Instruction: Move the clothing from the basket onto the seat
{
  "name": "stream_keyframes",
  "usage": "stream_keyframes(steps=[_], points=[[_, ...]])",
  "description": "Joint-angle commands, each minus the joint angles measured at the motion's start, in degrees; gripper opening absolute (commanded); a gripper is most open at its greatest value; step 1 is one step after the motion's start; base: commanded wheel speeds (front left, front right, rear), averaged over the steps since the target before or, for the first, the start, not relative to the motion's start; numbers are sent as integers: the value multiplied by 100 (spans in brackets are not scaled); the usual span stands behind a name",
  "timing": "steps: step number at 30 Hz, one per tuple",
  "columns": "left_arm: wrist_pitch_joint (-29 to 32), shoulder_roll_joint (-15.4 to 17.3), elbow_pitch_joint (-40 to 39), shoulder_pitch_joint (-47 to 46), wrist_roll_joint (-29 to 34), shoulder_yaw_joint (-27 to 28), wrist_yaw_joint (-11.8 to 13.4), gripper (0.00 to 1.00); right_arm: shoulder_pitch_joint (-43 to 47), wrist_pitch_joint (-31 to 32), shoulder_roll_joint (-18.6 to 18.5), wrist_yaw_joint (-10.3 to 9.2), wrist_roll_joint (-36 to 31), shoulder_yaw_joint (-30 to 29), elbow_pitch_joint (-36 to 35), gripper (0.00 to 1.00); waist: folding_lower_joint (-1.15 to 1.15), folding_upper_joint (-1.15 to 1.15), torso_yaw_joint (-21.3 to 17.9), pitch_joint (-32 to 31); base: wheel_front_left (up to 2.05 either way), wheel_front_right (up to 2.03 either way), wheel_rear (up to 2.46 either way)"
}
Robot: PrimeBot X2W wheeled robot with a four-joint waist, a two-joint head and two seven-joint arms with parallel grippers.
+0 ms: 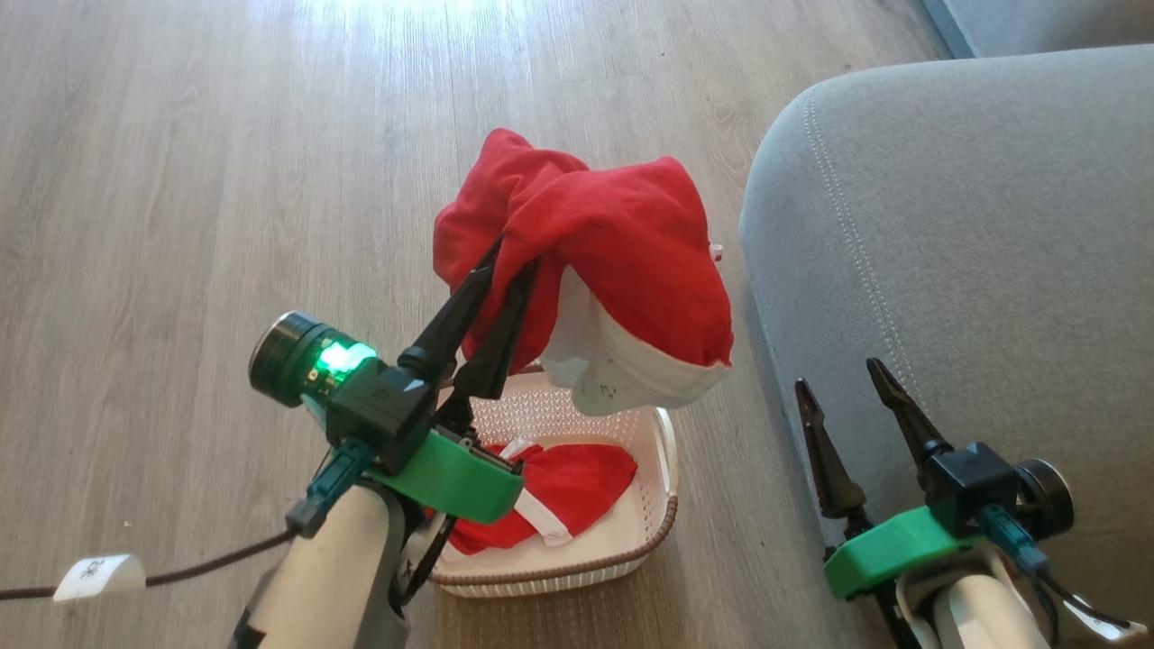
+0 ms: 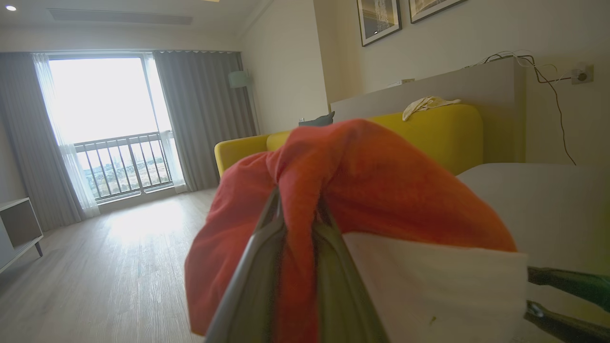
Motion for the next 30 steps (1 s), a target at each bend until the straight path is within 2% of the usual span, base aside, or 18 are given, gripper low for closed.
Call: stream_keyframes(steps=[1,9,21,30], points=[[-29,-3,-226,-170,-40,151,32,0,-111,-52,-92,40,67,222,-221,100,0,0,-7,3,0,0,0],[-29,-3,-207,-206,-17,173,29,0,-118,-52,-264,40,336,563,-460,100,0,0,-42,48,0,0,0],[-29,-4,7,-264,116,242,-23,0,-170,-52,-1036,40,702,1708,-1438,100,0,0,-56,145,0,0,0],[-29,-4,140,-277,168,251,-53,0,-317,-52,-1286,40,758,2240,-1799,100,0,0,-61,167,0,0,0]])
